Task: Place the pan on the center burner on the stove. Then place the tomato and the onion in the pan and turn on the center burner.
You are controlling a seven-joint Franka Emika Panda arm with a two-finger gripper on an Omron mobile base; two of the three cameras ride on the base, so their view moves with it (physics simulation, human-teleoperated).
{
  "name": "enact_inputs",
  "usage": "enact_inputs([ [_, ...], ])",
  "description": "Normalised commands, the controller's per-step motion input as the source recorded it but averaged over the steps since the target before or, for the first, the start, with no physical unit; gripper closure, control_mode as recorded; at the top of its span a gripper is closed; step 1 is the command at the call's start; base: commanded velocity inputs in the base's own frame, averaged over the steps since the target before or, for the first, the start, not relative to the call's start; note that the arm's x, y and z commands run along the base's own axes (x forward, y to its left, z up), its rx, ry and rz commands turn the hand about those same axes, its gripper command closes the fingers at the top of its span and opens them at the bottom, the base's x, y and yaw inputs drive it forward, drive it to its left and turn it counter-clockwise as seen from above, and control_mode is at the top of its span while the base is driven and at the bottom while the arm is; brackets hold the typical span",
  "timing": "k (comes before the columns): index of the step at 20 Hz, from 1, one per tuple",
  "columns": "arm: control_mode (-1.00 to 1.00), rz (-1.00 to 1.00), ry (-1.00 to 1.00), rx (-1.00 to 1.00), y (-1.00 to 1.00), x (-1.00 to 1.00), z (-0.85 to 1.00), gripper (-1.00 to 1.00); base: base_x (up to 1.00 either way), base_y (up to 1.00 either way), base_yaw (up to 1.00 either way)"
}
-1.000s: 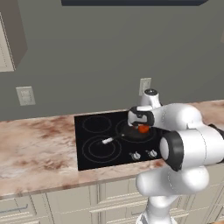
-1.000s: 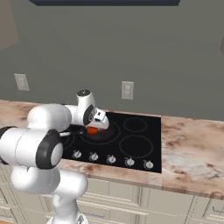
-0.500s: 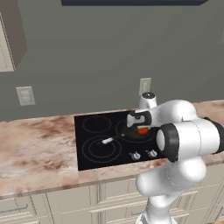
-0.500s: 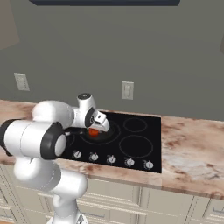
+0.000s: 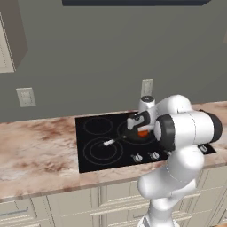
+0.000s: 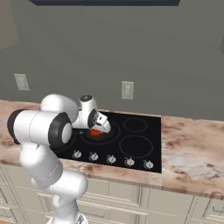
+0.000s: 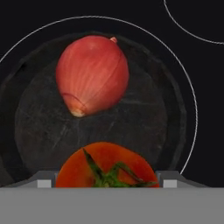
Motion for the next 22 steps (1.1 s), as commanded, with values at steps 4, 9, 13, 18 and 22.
enact_inputs([
  [4,-1.0,-0.05,0.0,0.0,-0.01,0.22,-0.21,1.0,0.0,0.0,0.0],
  [9,-1.0,-0.05,0.0,0.0,0.0,0.17,-0.2,1.0,0.0,0.0,0.0],
  [13,-1.0,-0.05,0.0,0.0,0.0,0.12,-0.2,1.0,0.0,0.0,0.0],
  [18,-1.0,-0.05,0.0,0.0,0.0,0.03,-0.18,1.0,0.0,0.0,0.0],
  [22,-1.0,-0.05,0.0,0.0,0.0,0.02,-0.07,-1.0,0.0,0.0,0.0],
])
